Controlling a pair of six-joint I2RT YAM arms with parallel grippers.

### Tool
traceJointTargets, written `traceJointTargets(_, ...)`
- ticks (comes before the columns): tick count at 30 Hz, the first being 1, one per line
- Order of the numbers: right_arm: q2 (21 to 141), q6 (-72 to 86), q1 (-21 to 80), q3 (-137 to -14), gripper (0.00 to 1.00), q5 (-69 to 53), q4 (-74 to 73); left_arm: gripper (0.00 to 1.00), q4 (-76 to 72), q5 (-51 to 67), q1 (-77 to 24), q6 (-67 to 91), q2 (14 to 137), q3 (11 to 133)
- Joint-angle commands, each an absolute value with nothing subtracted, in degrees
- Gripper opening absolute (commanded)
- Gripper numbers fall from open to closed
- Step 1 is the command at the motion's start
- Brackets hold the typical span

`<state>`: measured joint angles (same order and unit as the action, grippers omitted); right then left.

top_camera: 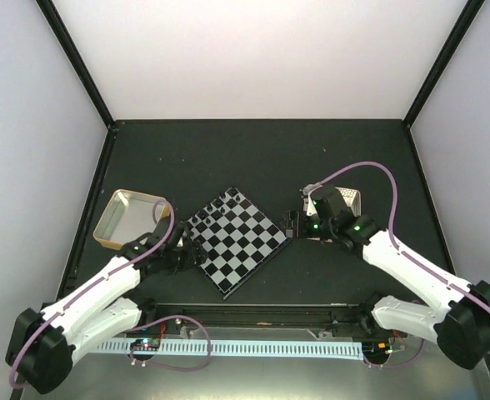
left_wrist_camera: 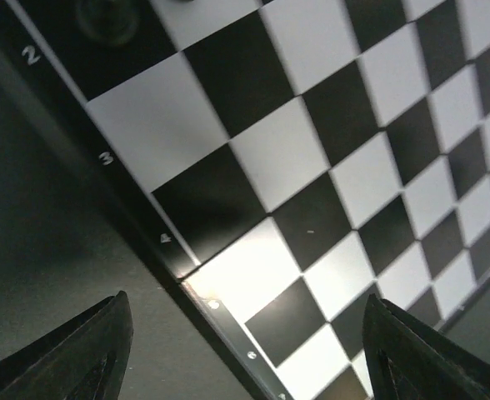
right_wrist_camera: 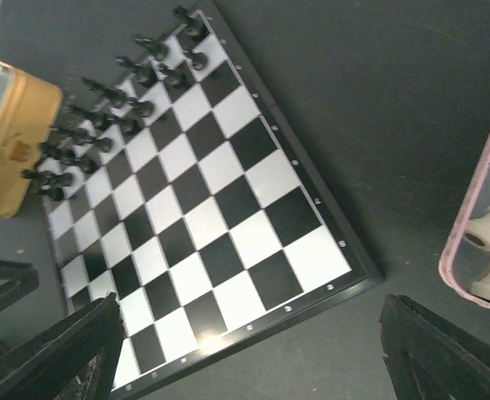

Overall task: Set up the chess pieces on the board
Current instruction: Move the chessboard to the center of the board.

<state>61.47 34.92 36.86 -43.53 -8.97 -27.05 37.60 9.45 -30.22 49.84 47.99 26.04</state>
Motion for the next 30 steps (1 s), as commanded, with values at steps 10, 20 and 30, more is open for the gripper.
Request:
traceJointTargets(10, 73.1, 35.9, 38.0, -43.2, 0.78, -1.5, -24.8, 0.51, 28.7, 7.3, -31.2, 54.6, 57.7, 24.1)
traceJointTargets(20, 81.5, 35.7, 38.4, -44.6, 0.62, -2.3, -23.8, 0.38, 23.7, 6.1, -31.0, 52.1, 65.2, 27.0)
traceJointTargets(30, 90.1, 36.1, 38.5, -48.0, 0.44, -2.0, -23.5, 0.31, 21.2, 2.0, -29.0, 45.9, 73.0, 33.0)
